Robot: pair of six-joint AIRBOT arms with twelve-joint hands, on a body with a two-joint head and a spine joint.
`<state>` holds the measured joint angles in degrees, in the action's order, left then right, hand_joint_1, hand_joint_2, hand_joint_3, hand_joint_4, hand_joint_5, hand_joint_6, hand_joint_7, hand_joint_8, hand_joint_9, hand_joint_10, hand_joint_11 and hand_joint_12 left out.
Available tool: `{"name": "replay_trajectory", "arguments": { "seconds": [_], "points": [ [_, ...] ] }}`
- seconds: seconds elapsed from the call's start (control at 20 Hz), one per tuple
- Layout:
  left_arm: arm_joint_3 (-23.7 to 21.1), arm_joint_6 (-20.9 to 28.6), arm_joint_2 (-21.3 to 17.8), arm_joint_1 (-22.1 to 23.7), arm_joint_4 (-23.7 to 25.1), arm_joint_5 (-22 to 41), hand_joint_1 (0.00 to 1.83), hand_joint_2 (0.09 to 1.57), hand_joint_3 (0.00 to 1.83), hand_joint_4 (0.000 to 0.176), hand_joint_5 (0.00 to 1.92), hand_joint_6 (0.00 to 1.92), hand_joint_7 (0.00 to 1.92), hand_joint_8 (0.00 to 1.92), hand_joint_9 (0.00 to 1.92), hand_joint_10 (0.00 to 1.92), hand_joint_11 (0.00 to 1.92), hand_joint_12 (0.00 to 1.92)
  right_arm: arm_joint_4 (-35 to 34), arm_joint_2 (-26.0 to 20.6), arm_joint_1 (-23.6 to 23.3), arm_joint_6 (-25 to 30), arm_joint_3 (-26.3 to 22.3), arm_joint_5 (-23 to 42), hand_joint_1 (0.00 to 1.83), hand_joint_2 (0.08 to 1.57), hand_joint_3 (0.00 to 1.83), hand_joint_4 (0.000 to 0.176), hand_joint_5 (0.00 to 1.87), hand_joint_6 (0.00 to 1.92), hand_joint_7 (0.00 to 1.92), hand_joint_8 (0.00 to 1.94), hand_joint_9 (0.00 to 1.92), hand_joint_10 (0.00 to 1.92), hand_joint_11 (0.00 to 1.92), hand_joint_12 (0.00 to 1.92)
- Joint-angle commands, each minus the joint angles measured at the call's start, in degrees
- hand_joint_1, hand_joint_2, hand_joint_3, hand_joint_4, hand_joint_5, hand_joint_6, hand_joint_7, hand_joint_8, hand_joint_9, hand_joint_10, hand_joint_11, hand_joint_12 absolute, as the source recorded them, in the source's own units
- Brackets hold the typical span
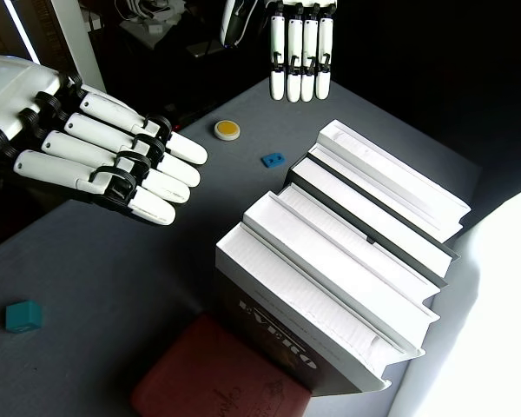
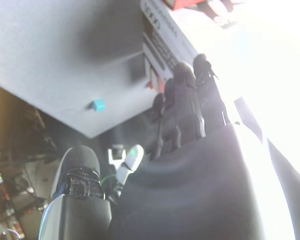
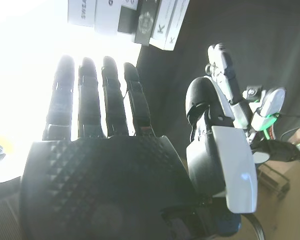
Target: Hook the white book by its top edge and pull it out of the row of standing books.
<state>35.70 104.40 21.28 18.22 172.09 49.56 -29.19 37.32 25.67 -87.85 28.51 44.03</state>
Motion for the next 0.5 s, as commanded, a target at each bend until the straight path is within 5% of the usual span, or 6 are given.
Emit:
{"name": "replay_trajectory", "arguments": {
  "seconds": [0.0, 0.15, 0.45],
  "points": [
    [0.16, 0.04, 0.15, 0.72, 0.48, -5.22, 0.00, 1.05, 0.24, 0.000, 0.00, 0.01, 0.00, 0.01, 0.00, 0.01, 0.00, 0.00, 1.84, -0.15, -0.36, -0.41, -0.32, 7.32, 0.00, 1.22, 0.18, 0.000, 0.07, 0.06, 0.06, 0.03, 0.01, 0.07, 0.00, 0.02],
    [0.08, 0.04, 0.15, 0.72, 0.48, -5.22, 0.00, 1.15, 0.03, 0.000, 0.00, 0.00, 0.00, 0.00, 0.00, 0.00, 0.00, 0.00, 1.83, 0.27, -0.20, -0.77, -0.29, 7.46, 0.00, 1.30, 0.03, 0.000, 0.07, 0.02, 0.06, 0.00, 0.01, 0.02, 0.00, 0.00],
    [0.32, 0.01, 0.15, 0.64, 0.48, -5.22, 0.00, 1.15, 0.01, 0.000, 0.00, 0.00, 0.00, 0.00, 0.00, 0.00, 0.00, 0.00, -1.02, 3.51, -0.82, -5.31, 1.69, 9.53, 0.00, 1.30, 0.03, 0.000, 0.06, 0.01, 0.05, 0.00, 0.01, 0.02, 0.00, 0.00]
  ]
}}
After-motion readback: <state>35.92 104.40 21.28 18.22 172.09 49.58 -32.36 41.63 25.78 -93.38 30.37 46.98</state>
